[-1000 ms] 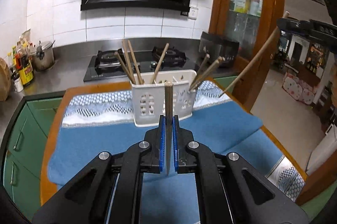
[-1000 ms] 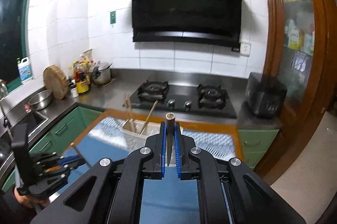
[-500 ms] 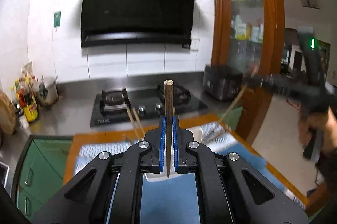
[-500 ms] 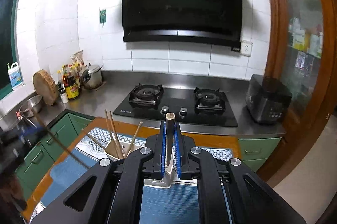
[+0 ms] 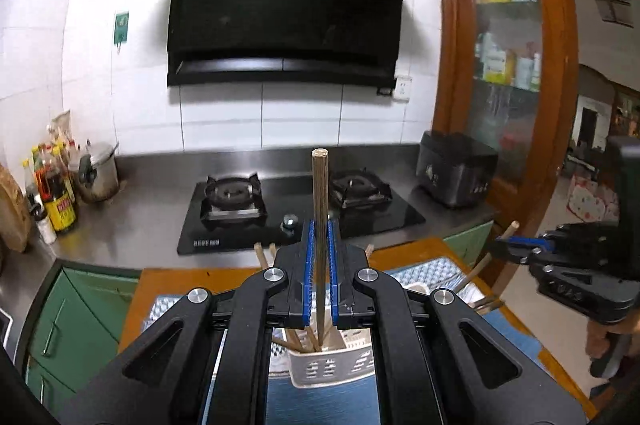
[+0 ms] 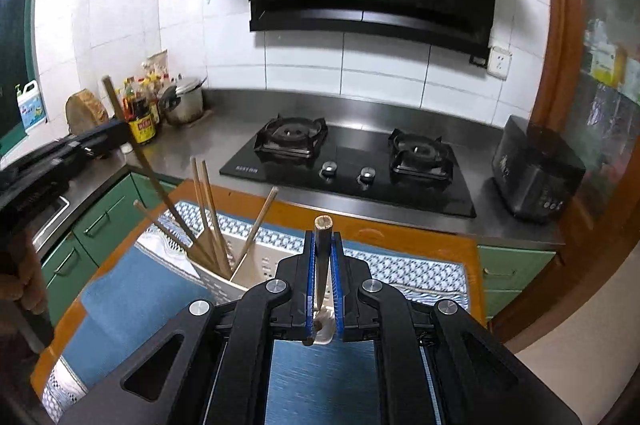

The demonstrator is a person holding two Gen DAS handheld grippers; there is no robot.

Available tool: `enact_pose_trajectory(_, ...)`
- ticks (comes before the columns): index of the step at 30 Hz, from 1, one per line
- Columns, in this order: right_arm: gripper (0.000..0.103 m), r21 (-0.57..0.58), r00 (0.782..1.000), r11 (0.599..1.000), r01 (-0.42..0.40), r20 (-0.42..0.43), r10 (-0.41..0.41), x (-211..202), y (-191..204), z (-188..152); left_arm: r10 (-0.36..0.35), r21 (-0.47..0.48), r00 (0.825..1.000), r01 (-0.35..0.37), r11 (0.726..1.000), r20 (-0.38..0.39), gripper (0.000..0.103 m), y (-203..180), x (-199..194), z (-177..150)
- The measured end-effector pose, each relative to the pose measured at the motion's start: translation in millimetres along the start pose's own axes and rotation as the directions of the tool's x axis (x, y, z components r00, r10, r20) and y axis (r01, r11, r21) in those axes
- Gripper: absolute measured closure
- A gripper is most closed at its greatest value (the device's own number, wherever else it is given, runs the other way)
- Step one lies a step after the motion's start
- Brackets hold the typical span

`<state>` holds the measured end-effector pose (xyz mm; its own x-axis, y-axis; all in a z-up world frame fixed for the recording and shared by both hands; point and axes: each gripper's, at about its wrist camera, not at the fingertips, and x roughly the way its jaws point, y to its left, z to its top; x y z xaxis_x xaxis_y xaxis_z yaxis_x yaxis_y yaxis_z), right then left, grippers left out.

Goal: Organize utensils

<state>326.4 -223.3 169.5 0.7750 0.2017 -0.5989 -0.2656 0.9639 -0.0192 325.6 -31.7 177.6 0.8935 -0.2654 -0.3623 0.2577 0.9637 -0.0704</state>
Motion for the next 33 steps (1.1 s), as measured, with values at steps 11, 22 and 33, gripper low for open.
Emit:
enact_pose_trajectory(11, 0.089, -0.004, 1.000, 1.000, 0.016, -0.010, -0.016, 4, 2, -3, -0.002, 0.015, 0.999, 0.003, 1.000, -0.039, 0.097, 6, 9, -15)
enact_pose_trajectory(22, 0.080, -0.013, 1.000, 1.000, 0.017, 0.024, -0.017, -33, 15, -14, 0.008, 0.023, 1.000, -0.007, 1.000, -0.015, 0.073, -2, -34, -28)
enact_pose_trajectory(33, 0.072, -0.007, 0.999, 1.000, 0.003, 0.037, -0.003, -70, 37, -59, 0.023, 0.026, 0.999, -0.022, 0.999, -0.034, 0.062, -8, -83, -65)
